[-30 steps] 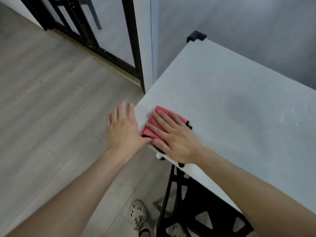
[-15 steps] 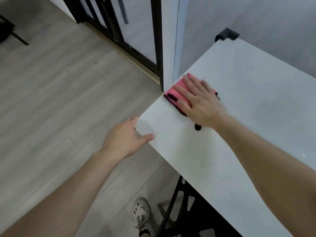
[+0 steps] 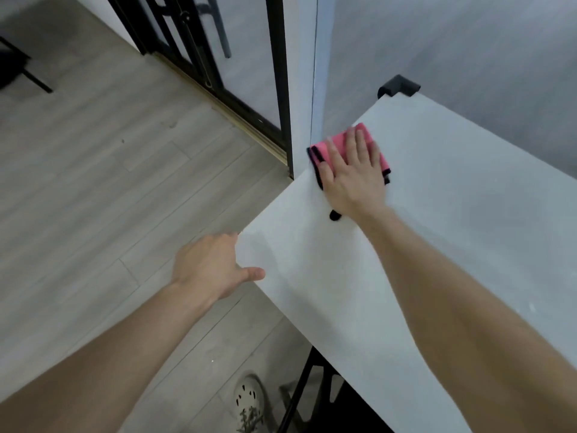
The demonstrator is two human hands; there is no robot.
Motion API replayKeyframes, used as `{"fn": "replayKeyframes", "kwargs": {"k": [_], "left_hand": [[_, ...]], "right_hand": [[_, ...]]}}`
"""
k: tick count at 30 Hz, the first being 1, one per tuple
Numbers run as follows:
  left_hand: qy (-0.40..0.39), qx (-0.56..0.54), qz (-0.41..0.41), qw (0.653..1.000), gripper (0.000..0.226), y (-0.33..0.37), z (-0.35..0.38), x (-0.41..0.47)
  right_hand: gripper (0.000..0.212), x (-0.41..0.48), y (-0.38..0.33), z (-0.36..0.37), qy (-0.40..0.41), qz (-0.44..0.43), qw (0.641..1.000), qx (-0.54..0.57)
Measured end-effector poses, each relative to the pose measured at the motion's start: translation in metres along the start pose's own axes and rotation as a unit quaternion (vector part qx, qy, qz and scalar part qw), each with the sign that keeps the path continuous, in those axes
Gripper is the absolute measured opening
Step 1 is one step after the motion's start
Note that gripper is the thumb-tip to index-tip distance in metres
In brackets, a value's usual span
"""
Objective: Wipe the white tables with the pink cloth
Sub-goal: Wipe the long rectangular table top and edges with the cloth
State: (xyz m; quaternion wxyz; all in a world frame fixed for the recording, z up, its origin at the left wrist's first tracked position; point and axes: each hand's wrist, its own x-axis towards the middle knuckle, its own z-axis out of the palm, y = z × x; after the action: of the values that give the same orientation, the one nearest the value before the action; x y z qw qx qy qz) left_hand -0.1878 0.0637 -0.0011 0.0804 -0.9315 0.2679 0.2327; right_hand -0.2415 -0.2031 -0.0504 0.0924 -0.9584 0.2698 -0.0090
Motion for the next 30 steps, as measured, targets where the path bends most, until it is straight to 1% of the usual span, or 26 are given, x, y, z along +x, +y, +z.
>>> {"fn": "replayKeyframes", "kwargs": {"k": [1, 3, 4, 5, 6, 7, 8, 9, 10, 11, 12, 13, 14, 15, 16, 18, 19, 20, 21, 22, 24, 25, 26, 28, 29, 30], "left_hand": [[0.001, 0.004, 0.013, 1.000, 0.072, 0.001, -0.003, -0.002], [0.019, 0.035, 0.052, 0.998, 0.083, 0.005, -0.011, -0.002], [0.026, 0.060, 0.078, 0.995, 0.093, 0.007, -0.016, 0.001], [0.027, 0.081, 0.104, 0.991, 0.106, 0.012, -0.022, 0.004], [0.022, 0.093, 0.126, 0.987, 0.121, 0.019, -0.029, 0.006], [0.014, 0.097, 0.142, 0.985, 0.133, 0.028, -0.038, 0.009], [0.007, 0.087, 0.151, 0.985, 0.140, 0.039, -0.048, 0.013], [0.004, 0.069, 0.156, 0.985, 0.144, 0.052, -0.058, 0.017], [0.009, 0.050, 0.158, 0.986, 0.146, 0.064, -0.067, 0.024], [0.016, 0.038, 0.162, 0.986, 0.147, 0.076, -0.073, 0.032], [0.018, 0.035, 0.169, 0.985, 0.149, 0.090, -0.079, 0.039], [0.015, 0.040, 0.175, 0.984, 0.152, 0.101, -0.082, 0.046], [0.008, 0.048, 0.180, 0.983, 0.156, 0.110, -0.082, 0.052], [-0.004, 0.057, 0.182, 0.982, 0.158, 0.118, -0.080, 0.058], [-0.020, 0.066, 0.187, 0.980, 0.160, 0.126, -0.076, 0.062], [-0.045, 0.095, 0.192, 0.976, 0.165, 0.134, -0.063, 0.065], [-0.047, 0.112, 0.189, 0.974, 0.167, 0.135, -0.059, 0.068], [-0.045, 0.124, 0.189, 0.973, 0.169, 0.135, -0.057, 0.071], [-0.044, 0.132, 0.193, 0.971, 0.171, 0.134, -0.056, 0.073], [-0.042, 0.134, 0.195, 0.971, 0.171, 0.133, -0.056, 0.072], [-0.030, 0.133, 0.200, 0.970, 0.172, 0.130, -0.057, 0.072], [-0.029, 0.129, 0.206, 0.970, 0.172, 0.129, -0.057, 0.072], [-0.031, 0.127, 0.208, 0.969, 0.172, 0.129, -0.057, 0.072], [-0.033, 0.133, 0.205, 0.969, 0.172, 0.130, -0.058, 0.071], [-0.032, 0.136, 0.205, 0.969, 0.171, 0.130, -0.058, 0.071], [-0.032, 0.136, 0.206, 0.969, 0.171, 0.130, -0.059, 0.072]], "right_hand": [[0.069, -0.025, -0.024, 0.009, -0.009, -0.100, 0.995, -0.021], [0.062, -0.072, -0.040, 0.020, -0.062, -0.321, 0.944, -0.036], [0.057, -0.069, -0.027, 0.014, -0.068, -0.382, 0.921, -0.040], [0.054, -0.051, -0.006, 0.011, -0.043, -0.394, 0.917, -0.035], [0.053, -0.024, 0.019, 0.002, -0.012, -0.342, 0.939, -0.033], [0.055, 0.006, 0.047, -0.011, 0.011, -0.230, 0.973, -0.028], [0.060, 0.028, 0.069, -0.023, -0.003, -0.096, 0.995, -0.010], [0.064, 0.039, 0.077, -0.025, -0.009, 0.011, 1.000, -0.002], [0.066, 0.037, 0.070, -0.021, -0.008, 0.051, 0.999, 0.009], [0.066, 0.025, 0.056, -0.015, 0.001, 0.005, 1.000, -0.010], [0.066, 0.001, 0.042, -0.010, -0.016, -0.087, 0.996, -0.034], [0.064, -0.025, 0.038, -0.002, -0.043, -0.191, 0.980, -0.038], [0.062, -0.040, 0.048, 0.001, -0.057, -0.261, 0.963, -0.041], [0.061, -0.037, 0.070, -0.004, -0.058, -0.281, 0.957, -0.037], [0.060, -0.022, 0.096, -0.013, -0.043, -0.240, 0.969, -0.032], [0.060, 0.023, 0.145, -0.031, -0.008, -0.046, 0.999, -0.024], [0.062, 0.041, 0.150, -0.032, 0.005, 0.052, 0.999, -0.015], [0.063, 0.051, 0.139, -0.028, 0.014, 0.094, 0.995, -0.006], [0.064, 0.053, 0.118, -0.022, 0.016, 0.069, 0.997, -0.006], [0.065, 0.045, 0.097, -0.016, -0.002, -0.021, 0.999, -0.026], [0.065, 0.023, 0.084, -0.004, -0.022, -0.223, 0.973, -0.048], [0.066, 0.027, 0.098, -0.010, -0.017, -0.254, 0.966, -0.045], [0.067, 0.040, 0.117, -0.017, -0.007, -0.213, 0.976, -0.034], [0.071, 0.065, 0.141, -0.027, 0.019, -0.020, 0.999, -0.018], [0.074, 0.070, 0.135, -0.021, 0.032, 0.046, 0.998, -0.009], [0.077, 0.070, 0.118, -0.013, 0.041, 0.043, 0.998, -0.015]]}}
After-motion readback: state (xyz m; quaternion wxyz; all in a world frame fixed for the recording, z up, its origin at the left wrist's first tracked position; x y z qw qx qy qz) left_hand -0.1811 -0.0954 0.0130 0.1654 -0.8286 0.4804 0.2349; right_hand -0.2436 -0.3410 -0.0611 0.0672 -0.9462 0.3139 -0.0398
